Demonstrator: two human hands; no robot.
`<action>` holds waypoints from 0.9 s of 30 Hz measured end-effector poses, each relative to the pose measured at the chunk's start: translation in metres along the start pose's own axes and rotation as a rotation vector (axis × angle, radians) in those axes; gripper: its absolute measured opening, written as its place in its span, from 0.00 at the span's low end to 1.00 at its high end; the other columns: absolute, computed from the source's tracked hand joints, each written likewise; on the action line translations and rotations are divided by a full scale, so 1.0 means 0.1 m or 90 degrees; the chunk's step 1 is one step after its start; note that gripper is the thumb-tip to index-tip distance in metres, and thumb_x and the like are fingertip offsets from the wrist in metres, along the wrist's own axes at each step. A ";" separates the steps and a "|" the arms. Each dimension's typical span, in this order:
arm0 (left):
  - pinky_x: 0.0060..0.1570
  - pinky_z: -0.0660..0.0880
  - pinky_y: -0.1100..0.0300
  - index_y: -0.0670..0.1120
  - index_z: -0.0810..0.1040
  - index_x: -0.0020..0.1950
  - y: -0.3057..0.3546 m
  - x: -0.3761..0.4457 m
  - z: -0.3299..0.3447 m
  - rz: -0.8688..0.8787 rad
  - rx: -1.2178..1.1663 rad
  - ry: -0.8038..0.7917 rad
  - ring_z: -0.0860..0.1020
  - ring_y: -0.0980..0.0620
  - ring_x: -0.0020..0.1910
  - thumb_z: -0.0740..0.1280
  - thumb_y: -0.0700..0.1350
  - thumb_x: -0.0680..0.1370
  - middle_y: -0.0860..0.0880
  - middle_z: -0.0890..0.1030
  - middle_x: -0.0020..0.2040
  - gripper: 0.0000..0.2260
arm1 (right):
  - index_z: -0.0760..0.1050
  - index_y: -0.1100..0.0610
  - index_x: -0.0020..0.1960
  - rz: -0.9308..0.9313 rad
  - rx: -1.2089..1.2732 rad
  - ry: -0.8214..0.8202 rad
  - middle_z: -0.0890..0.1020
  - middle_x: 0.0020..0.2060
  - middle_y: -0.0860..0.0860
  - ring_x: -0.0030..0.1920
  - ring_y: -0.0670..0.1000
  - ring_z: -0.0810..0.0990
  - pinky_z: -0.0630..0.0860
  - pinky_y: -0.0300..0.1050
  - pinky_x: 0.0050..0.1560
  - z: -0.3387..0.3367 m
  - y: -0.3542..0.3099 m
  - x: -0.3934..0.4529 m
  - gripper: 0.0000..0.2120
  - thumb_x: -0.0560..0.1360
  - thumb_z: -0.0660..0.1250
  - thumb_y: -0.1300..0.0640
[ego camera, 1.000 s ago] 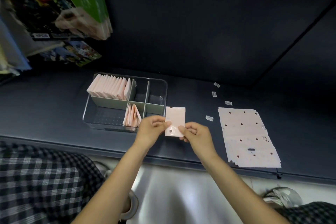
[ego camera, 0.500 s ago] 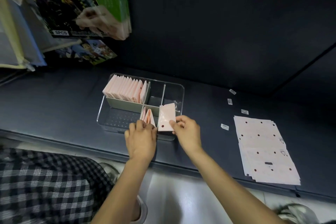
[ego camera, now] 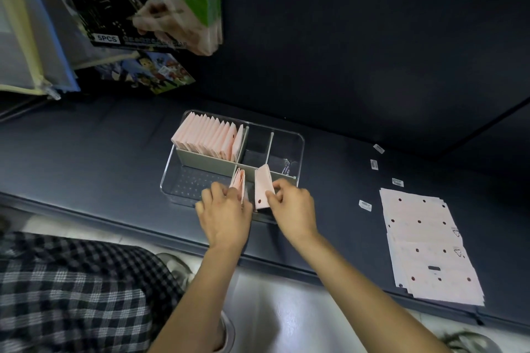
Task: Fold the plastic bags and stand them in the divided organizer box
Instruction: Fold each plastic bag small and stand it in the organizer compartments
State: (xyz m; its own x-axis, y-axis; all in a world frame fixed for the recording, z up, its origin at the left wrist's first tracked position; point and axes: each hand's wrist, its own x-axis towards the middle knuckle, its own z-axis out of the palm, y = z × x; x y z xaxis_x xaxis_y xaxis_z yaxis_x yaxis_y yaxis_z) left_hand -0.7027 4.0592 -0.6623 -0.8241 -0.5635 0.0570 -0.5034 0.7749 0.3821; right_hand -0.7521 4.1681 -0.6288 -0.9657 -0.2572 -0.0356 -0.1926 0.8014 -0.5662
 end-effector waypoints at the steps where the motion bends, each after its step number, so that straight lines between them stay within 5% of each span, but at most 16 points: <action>1: 0.47 0.66 0.49 0.42 0.82 0.46 -0.02 0.00 0.00 -0.007 -0.008 0.009 0.71 0.41 0.49 0.70 0.47 0.72 0.43 0.75 0.49 0.10 | 0.77 0.55 0.54 -0.007 -0.026 -0.017 0.83 0.38 0.52 0.42 0.55 0.80 0.76 0.47 0.43 0.03 -0.04 0.02 0.09 0.76 0.63 0.55; 7: 0.46 0.66 0.49 0.43 0.82 0.43 -0.09 0.01 -0.01 -0.001 -0.054 0.032 0.72 0.41 0.48 0.73 0.45 0.71 0.43 0.76 0.47 0.06 | 0.76 0.58 0.55 0.027 -0.107 -0.084 0.83 0.47 0.59 0.50 0.62 0.79 0.77 0.50 0.47 0.21 -0.27 0.11 0.11 0.76 0.60 0.58; 14: 0.49 0.65 0.49 0.44 0.83 0.44 -0.14 -0.02 0.02 -0.025 -0.116 0.037 0.71 0.42 0.51 0.72 0.46 0.72 0.43 0.76 0.49 0.06 | 0.81 0.56 0.43 0.120 -0.023 -0.105 0.83 0.43 0.58 0.47 0.61 0.80 0.71 0.44 0.39 0.30 -0.28 0.16 0.14 0.78 0.60 0.52; 27: 0.53 0.64 0.48 0.46 0.81 0.48 -0.03 -0.04 -0.07 -0.018 -0.151 0.016 0.69 0.41 0.54 0.73 0.43 0.72 0.42 0.74 0.52 0.07 | 0.82 0.51 0.42 0.070 0.127 0.016 0.85 0.36 0.48 0.38 0.49 0.82 0.78 0.45 0.43 -0.06 0.30 -0.15 0.05 0.74 0.67 0.55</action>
State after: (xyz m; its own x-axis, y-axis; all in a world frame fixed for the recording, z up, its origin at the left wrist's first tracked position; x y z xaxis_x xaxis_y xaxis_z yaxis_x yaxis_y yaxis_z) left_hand -0.6959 4.0568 -0.6569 -0.8027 -0.5928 0.0649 -0.4481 0.6714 0.5902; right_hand -0.7444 4.1993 -0.6407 -0.9836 -0.1583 -0.0868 -0.0500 0.7008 -0.7116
